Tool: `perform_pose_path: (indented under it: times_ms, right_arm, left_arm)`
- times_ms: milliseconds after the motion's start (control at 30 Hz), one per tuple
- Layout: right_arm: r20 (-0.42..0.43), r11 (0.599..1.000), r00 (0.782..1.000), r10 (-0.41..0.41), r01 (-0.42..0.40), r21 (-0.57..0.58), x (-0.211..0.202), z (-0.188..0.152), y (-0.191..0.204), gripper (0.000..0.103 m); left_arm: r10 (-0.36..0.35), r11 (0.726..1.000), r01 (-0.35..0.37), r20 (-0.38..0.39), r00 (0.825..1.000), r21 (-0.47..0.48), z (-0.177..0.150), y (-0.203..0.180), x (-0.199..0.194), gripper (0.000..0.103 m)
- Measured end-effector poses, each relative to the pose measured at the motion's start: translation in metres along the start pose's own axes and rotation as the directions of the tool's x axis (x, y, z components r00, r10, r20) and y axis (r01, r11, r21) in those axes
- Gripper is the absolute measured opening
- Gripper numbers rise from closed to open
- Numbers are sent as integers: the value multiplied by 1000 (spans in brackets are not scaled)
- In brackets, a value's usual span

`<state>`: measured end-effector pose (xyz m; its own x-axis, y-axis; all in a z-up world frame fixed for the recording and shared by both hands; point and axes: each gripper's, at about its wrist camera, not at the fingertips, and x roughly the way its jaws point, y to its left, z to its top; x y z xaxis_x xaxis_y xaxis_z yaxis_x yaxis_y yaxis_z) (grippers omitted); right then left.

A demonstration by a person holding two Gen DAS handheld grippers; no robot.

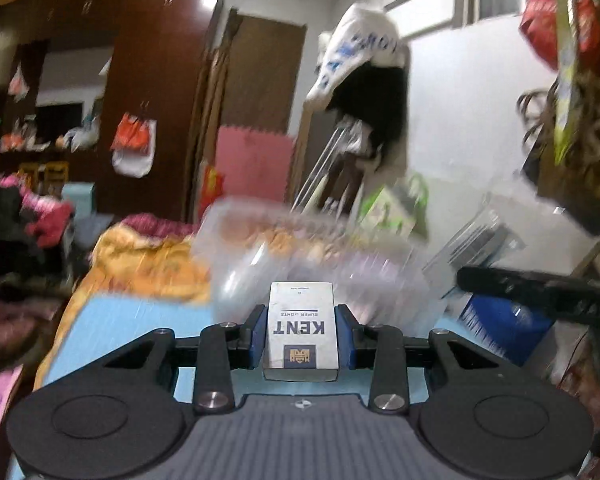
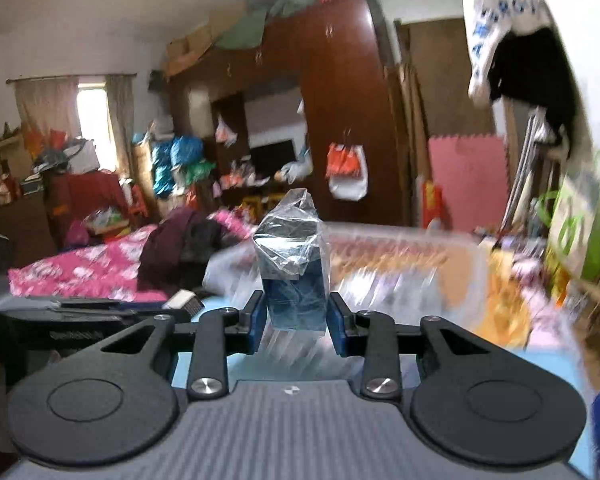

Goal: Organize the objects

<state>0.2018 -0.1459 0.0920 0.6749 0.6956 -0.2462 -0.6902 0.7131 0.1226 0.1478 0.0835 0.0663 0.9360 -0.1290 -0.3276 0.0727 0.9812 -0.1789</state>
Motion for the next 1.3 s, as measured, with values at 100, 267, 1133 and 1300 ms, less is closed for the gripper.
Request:
perform_pose_path:
  times_ms: [100,267,1133,1300]
  right_arm:
    - [-12,997,997,-71,70,-44,18,32,-4,36]
    - [-63,984,985,-158,152,-94,68,61,-20,37]
    - [-110,958,953,-282,274,-80,8,49,-41,103]
    - [-100,966,961,-256,252,-52,12,42,-41,103]
  left_arm:
    - [7,1000,-7,7,1000,7,47,-16,18,40]
    - [88,996,-88,-42,995,16,89,-32,73,40]
    - [99,994,-92,-121,988,63,66,-40,73,103]
    - [151,986,-138,-140,979,93,61,-42,68,103]
